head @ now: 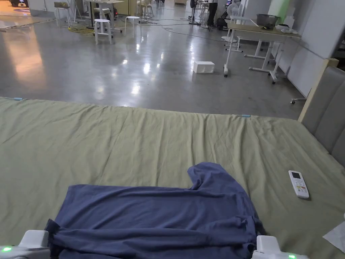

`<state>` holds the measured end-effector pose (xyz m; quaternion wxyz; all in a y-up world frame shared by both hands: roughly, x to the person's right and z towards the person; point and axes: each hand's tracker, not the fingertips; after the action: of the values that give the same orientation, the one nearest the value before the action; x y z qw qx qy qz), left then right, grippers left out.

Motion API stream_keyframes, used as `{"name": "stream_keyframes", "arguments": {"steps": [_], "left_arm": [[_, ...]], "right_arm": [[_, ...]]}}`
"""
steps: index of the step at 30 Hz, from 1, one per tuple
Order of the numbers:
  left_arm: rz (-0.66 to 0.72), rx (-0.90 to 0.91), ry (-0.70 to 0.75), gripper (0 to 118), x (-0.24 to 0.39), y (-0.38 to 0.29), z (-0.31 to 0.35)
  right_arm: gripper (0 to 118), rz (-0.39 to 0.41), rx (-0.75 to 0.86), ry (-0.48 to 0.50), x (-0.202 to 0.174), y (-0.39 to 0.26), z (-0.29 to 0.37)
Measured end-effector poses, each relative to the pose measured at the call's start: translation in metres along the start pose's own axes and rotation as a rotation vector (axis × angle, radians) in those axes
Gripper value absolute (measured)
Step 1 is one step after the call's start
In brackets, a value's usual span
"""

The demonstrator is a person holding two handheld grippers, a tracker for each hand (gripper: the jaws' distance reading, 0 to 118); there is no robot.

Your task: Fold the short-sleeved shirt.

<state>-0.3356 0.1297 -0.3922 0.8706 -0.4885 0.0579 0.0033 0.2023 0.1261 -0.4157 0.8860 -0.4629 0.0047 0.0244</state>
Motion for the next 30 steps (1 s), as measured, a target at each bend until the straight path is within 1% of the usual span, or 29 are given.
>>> {"name": "stream_keyframes", "arguments": {"steps": [4,8,12,17,23,30], "left_arm": [[0.031,0.033,-0.032,9,-0.009,0.011,0.020],[0.048,0.073,-0.060,8,-0.016,0.027,0.043],[0.040,0.132,-0.079,8,-0.016,0.041,0.074],[0.062,0.173,-0.097,8,-0.027,0.041,0.108],[0.111,0.136,-0.123,8,-0.037,-0.009,0.125],[0.131,0.015,-0.094,8,-0.036,-0.094,0.109]], "right_arm": [[7,-0.028,0.036,0.031,0.006,0.014,0.023],[7,-0.004,0.061,0.024,0.007,0.032,0.041],[7,-0.014,0.099,0.028,0.010,0.049,0.068],[7,0.017,0.121,0.009,0.014,0.049,0.099],[7,0.044,0.095,0.028,0.014,-0.001,0.122],[7,0.042,-0.013,0.032,0.007,-0.082,0.117]]}}
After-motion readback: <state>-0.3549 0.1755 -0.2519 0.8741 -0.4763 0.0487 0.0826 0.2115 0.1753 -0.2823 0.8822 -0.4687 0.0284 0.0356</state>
